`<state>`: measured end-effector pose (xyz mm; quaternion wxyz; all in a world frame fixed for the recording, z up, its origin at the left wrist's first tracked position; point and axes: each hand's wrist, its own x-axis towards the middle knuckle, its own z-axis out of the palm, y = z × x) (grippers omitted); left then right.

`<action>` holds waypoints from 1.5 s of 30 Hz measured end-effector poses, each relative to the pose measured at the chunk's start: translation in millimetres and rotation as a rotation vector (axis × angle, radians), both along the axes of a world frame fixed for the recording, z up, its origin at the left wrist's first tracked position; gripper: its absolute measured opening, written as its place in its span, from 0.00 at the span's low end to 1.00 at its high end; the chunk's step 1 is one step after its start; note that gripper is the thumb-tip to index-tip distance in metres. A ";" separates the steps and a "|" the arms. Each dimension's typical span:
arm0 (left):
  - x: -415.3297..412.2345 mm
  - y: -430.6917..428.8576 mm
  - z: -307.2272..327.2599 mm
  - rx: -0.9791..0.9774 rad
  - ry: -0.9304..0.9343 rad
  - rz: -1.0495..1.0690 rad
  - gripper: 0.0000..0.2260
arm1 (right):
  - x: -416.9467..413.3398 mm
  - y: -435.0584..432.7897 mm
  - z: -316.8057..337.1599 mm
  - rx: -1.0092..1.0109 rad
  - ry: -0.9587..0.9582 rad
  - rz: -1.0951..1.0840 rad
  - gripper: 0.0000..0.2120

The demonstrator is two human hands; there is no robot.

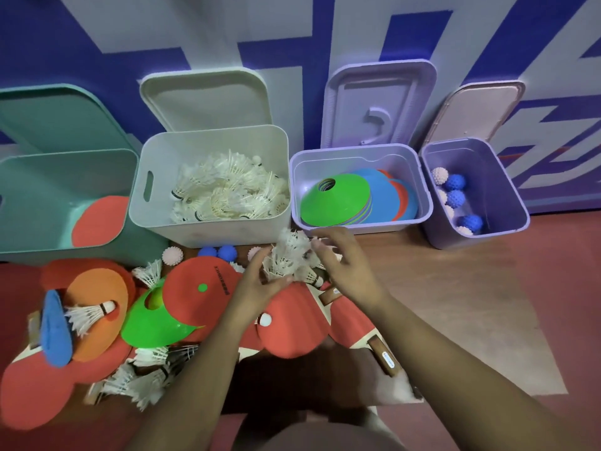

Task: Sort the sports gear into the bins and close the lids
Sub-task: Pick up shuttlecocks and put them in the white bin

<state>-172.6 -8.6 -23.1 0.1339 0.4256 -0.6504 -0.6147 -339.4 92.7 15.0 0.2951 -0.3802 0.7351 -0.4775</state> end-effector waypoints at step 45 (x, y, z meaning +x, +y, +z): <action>35.9 -164.1 84.8 -0.677 -0.305 -0.115 0.27 | 40.5 -164.9 46.3 0.072 0.215 -0.030 0.21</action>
